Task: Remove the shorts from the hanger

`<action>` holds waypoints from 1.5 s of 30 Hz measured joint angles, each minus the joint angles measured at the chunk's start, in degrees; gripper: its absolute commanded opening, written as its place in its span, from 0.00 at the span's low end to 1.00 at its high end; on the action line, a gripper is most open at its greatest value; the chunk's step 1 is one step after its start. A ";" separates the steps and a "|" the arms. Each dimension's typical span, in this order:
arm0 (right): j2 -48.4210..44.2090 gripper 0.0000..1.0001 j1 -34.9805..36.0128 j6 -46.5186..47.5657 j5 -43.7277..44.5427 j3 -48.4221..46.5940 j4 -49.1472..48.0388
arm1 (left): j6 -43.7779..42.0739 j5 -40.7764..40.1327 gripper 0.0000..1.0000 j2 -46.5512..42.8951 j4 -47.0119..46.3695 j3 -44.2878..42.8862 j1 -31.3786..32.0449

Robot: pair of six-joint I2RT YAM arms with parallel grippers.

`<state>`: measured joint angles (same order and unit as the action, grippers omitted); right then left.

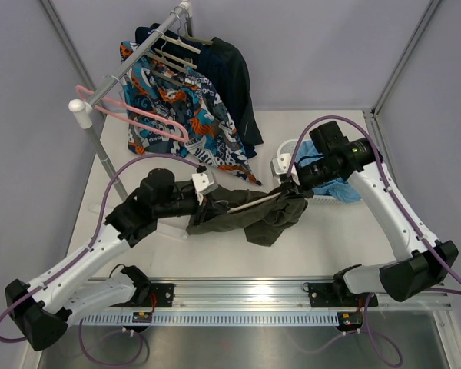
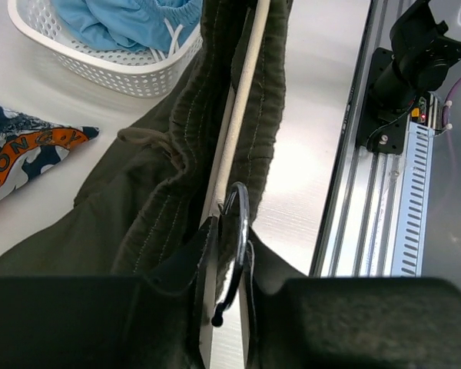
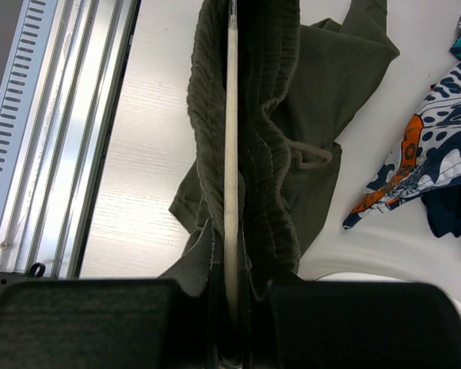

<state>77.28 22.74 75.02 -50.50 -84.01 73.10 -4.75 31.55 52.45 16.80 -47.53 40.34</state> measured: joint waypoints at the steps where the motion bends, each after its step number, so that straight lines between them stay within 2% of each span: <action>1: 0.15 0.00 0.00 0.00 -0.02 0.00 0.02 | -0.13 -0.04 0.15 0.00 0.35 -0.31 0.07; 4: 0.44 0.00 0.00 0.00 -0.24 0.00 -0.02 | -0.28 -0.24 0.10 -0.11 0.96 -1.03 0.13; 7: 0.48 0.00 0.00 -0.04 -0.72 0.00 -0.02 | -0.66 -0.52 0.00 -0.33 1.55 -1.49 0.13; 12: 1.07 0.04 0.00 -0.42 -1.53 0.00 -0.04 | -1.27 -0.94 0.00 -0.35 3.15 -2.40 0.13; 13: 1.33 0.11 0.00 -0.55 -1.73 0.00 -0.07 | -1.29 -1.03 0.00 -0.39 3.54 -2.56 0.13; 15: 1.90 0.16 0.00 -1.09 -2.29 0.00 -0.24 | -1.33 -1.66 0.00 -0.74 4.24 -2.62 0.13; 19: 3.08 0.41 0.04 -2.69 -3.89 0.00 -0.79 | -1.49 -2.95 0.00 -2.89 5.31 -2.62 0.13; 21: 3.50 0.47 0.04 -3.61 -4.50 0.00 -1.18 | -1.49 -3.45 0.00 -4.63 6.16 -2.62 0.11; 23: 3.82 0.64 0.04 -4.57 -4.83 0.00 -1.55 | -1.53 -3.93 0.00 -6.12 7.13 -2.62 0.11; 26: 4.37 0.68 0.02 -5.62 -5.03 -0.04 -2.03 | -1.73 -4.50 0.00 -7.56 8.15 -2.62 0.11; 32: 4.61 0.87 -1.22 -10.38 -5.07 -0.04 -5.16 | -1.66 -5.51 0.00 -9.77 9.75 -2.58 0.11; 39: 6.51 0.90 -5.90 -17.81 -9.18 0.35 -8.98 | -0.42 -7.82 0.00 -14.99 9.68 -1.31 0.11; 43: 6.99 0.74 -6.16 -21.49 -11.69 3.06 -11.17 | 1.09 -9.42 0.00 -17.46 9.46 0.04 0.11; 44: 7.17 0.60 -6.16 -22.25 -12.26 3.56 -11.50 | 1.60 -9.92 0.00 -18.10 9.29 0.50 0.11; 45: 7.50 0.53 -6.16 -22.64 -12.90 3.80 -11.72 | 2.01 -10.43 0.00 -18.71 9.11 1.03 0.11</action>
<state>84.77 16.58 52.38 -63.40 -80.20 61.39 -2.74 21.12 33.74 25.91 -46.50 40.45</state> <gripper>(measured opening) 0.691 0.017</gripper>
